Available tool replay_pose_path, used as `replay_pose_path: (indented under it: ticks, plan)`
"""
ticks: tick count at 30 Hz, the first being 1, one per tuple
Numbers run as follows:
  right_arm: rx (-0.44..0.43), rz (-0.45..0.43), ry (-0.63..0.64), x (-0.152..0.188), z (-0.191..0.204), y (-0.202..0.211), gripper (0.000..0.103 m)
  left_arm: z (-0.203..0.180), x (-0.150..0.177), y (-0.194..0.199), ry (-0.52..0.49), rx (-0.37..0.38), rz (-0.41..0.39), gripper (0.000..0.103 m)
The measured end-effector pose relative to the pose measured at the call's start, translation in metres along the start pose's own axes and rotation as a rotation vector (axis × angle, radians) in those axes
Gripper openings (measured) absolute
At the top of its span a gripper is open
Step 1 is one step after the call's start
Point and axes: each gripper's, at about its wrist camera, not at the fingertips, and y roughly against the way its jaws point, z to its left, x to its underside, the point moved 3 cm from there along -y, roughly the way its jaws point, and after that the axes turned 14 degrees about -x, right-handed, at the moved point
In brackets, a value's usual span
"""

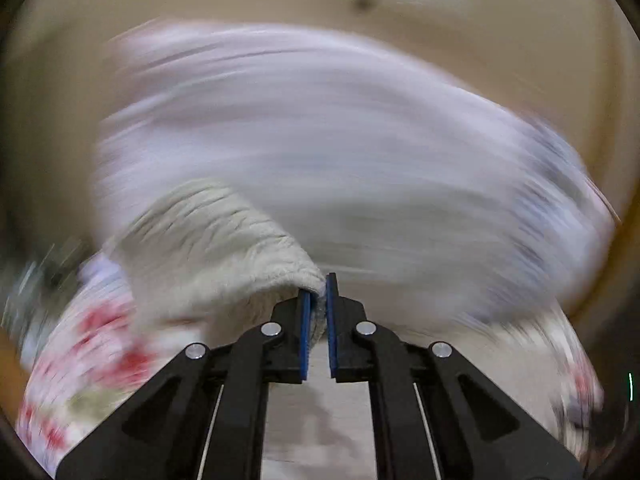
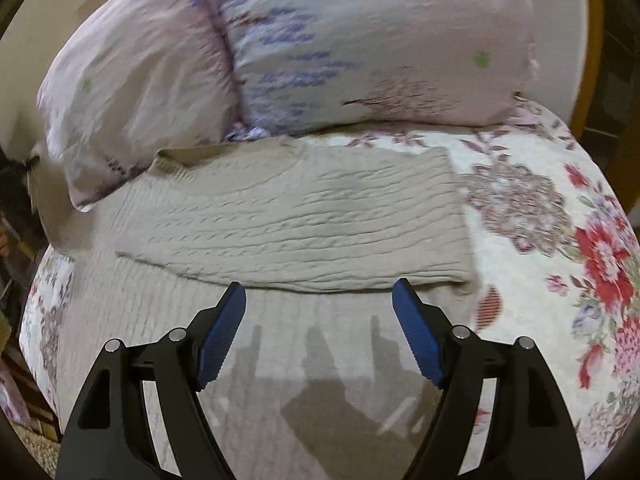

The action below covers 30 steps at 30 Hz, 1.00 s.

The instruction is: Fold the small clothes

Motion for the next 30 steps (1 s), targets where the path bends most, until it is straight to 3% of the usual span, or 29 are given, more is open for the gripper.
replay_pose_path:
  ticks: [1, 2, 4, 5, 6, 8, 10, 12, 15, 18, 20, 21, 23, 24, 25, 28, 29, 30]
  plan:
    - [0.001, -0.002, -0.015, 0.001, -0.005, 0.002, 0.077, -0.051, 0.008, 0.006, -0.093, 0.101, 0.020, 0.011]
    - [0.002, -0.001, -0.033, 0.003, -0.010, 0.003, 0.077, -0.098, 0.025, 0.010, -0.175, 0.189, 0.065, 0.023]
    - [0.007, 0.002, -0.079, 0.010, -0.024, 0.010, 0.077, -0.154, 0.065, 0.013, -0.296, 0.285, 0.170, 0.042]
    - [0.008, 0.000, -0.095, 0.014, -0.030, 0.016, 0.077, -0.166, 0.087, 0.016, -0.342, 0.285, 0.208, 0.042]
    - [0.014, -0.003, -0.108, 0.019, -0.037, 0.025, 0.077, -0.165, 0.104, 0.019, -0.361, 0.262, 0.234, 0.042]
    - [0.026, 0.002, -0.133, 0.031, -0.052, 0.040, 0.077, -0.139, 0.126, 0.022, -0.328, 0.192, 0.281, 0.057]
    - [0.025, 0.021, -0.184, 0.045, -0.068, 0.054, 0.077, -0.088, 0.145, 0.030, -0.198, 0.109, 0.352, 0.064]
    - [-0.011, 0.048, -0.262, 0.062, -0.083, 0.064, 0.075, -0.034, 0.167, 0.039, -0.091, 0.010, 0.422, 0.068]
    - [-0.138, 0.120, -0.398, 0.093, -0.097, 0.067, 0.064, 0.009, 0.197, 0.050, -0.006, -0.058, 0.523, 0.068]
    - [-0.275, 0.180, -0.473, 0.117, -0.089, 0.064, 0.045, 0.019, 0.227, 0.064, 0.087, 0.005, 0.593, 0.065]
    - [-0.382, 0.226, -0.511, 0.135, -0.078, 0.064, 0.037, 0.020, 0.233, 0.078, 0.131, 0.053, 0.585, 0.063]
    - [-0.413, 0.244, -0.523, 0.143, -0.074, 0.064, 0.029, 0.019, 0.241, 0.087, 0.169, 0.100, 0.602, 0.060]
    - [-0.501, 0.281, -0.566, 0.162, -0.064, 0.064, 0.026, 0.016, 0.248, 0.098, 0.210, 0.142, 0.620, 0.051]
    - [-0.524, 0.299, -0.580, 0.167, -0.060, 0.063, 0.017, 0.017, 0.254, 0.106, 0.236, 0.158, 0.625, 0.050]
    - [-0.547, 0.329, -0.591, 0.174, -0.056, 0.061, 0.009, 0.016, 0.260, 0.110, 0.267, 0.184, 0.643, 0.043]
    - [-0.579, 0.319, -0.573, 0.167, -0.049, 0.058, 0.008, 0.008, 0.269, 0.110, 0.337, 0.230, 0.681, 0.029]
    - [-0.594, 0.286, -0.566, 0.156, -0.049, 0.057, 0.008, 0.004, 0.269, 0.107, 0.342, 0.241, 0.688, 0.013]
    - [-0.616, 0.240, -0.560, 0.139, -0.050, 0.056, 0.008, 0.001, 0.266, 0.104, 0.354, 0.270, 0.694, 0.006]
